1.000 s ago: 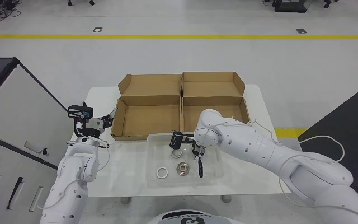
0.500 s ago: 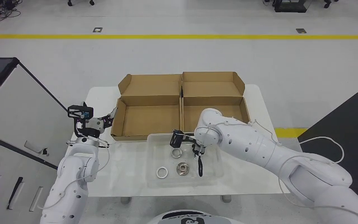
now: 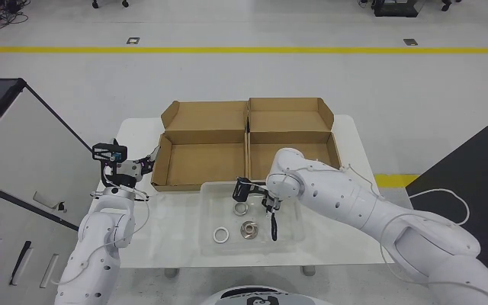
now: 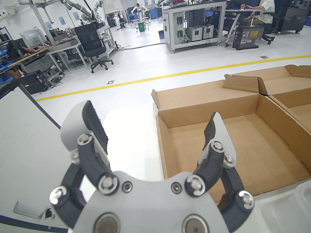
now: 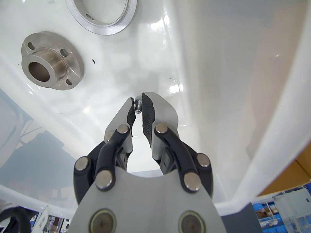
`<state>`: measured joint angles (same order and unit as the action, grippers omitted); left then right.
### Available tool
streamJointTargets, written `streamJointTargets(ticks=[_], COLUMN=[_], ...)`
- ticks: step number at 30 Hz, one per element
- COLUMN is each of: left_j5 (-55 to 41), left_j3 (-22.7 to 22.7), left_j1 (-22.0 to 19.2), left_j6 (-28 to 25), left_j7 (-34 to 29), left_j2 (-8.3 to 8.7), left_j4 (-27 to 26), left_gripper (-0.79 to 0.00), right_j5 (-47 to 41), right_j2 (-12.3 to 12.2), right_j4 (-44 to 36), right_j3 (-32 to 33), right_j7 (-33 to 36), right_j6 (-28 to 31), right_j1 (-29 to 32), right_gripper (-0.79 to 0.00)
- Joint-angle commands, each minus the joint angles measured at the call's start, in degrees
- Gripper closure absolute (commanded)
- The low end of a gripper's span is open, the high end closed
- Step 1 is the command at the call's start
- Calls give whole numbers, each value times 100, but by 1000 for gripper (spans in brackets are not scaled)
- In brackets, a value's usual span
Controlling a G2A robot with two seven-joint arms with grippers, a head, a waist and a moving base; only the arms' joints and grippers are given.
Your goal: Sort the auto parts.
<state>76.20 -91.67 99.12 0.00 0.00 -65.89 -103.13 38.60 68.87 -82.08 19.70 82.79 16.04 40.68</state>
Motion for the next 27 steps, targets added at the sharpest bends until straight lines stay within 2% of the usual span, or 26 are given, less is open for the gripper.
streamJointTargets(ticks=[1,9,20,27], left_j5=[0,0,0,0], left_j3=[0,0,0,0], left_j1=[0,0,0,0], left_j6=[0,0,0,0], left_j7=[0,0,0,0], left_j2=[0,0,0,0], left_j4=[0,0,0,0], left_gripper=[-785,-785,-785,-785], right_j5=[-14,-523,-1387,-1408], right_j2=[-3,-145,-693,-710], right_j4=[-28,-500,-1754,-1781], right_j3=[21,445,1198,1205], right_j7=[49,362,521,521], right_j6=[0,-91,-381,-392], right_j1=[7,40,203,202], right_gripper=[0,0,0,0])
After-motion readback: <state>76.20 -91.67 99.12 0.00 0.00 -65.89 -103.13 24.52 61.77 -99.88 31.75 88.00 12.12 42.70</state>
